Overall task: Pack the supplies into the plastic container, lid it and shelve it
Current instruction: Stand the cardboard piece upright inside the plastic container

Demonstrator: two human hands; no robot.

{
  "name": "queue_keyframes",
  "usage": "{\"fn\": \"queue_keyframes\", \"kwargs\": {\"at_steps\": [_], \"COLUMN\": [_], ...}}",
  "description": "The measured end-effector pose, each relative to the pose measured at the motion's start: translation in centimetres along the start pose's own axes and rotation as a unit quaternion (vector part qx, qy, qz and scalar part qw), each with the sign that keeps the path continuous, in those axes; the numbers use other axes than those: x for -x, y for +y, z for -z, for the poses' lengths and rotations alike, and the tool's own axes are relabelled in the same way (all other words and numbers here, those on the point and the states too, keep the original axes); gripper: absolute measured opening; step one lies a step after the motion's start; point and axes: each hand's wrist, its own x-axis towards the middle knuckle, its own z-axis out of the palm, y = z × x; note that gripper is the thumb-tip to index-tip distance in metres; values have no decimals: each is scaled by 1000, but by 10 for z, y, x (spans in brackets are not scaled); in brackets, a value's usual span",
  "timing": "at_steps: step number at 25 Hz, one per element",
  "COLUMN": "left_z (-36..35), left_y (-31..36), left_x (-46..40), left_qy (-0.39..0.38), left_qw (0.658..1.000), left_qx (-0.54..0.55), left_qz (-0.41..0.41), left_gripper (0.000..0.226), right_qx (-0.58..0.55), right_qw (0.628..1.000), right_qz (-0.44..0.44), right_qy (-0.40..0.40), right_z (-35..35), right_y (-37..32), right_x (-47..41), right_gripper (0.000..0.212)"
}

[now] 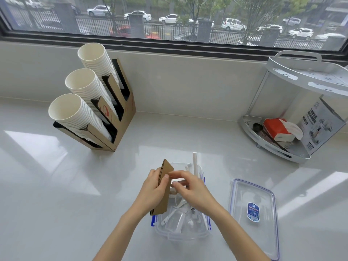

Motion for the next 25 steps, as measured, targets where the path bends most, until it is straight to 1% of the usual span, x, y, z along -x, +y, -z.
{"fn": "queue_keyframes", "kwargs": {"at_steps": [3, 9, 12, 15, 19, 25], "left_z": [2, 2, -2, -7, -11, -21], "left_y": [-6, -25, -29, -36, -47, -58], "left_x": [3, 11, 13, 10, 4, -2], "left_qy": [2, -4, 17, 30, 35, 78], "left_qw": [1000, 998, 999, 998, 996, 989], "left_qx": [-4, 37, -4, -46, -62, -98], "left_qz": [8, 59, 49, 44, 60, 73], "left_gripper": [14, 20, 27, 26, 29, 29], "right_qx": [-13, 35, 22, 4, -2, 66], "right_qw": [1000, 999, 999, 998, 995, 994], "right_qz": [-14, -18, -30, -58, -89, -90], "right_qy": [-8, -12, -18, -28, -35, -13], "right_z": [-11, -28, -37, -46, -51, -56], "right_y": [0, 7, 10, 16, 26, 34], "right_x": [5, 12, 13, 12, 6, 0], "right_gripper": [31, 34, 39, 43, 42, 34]}}
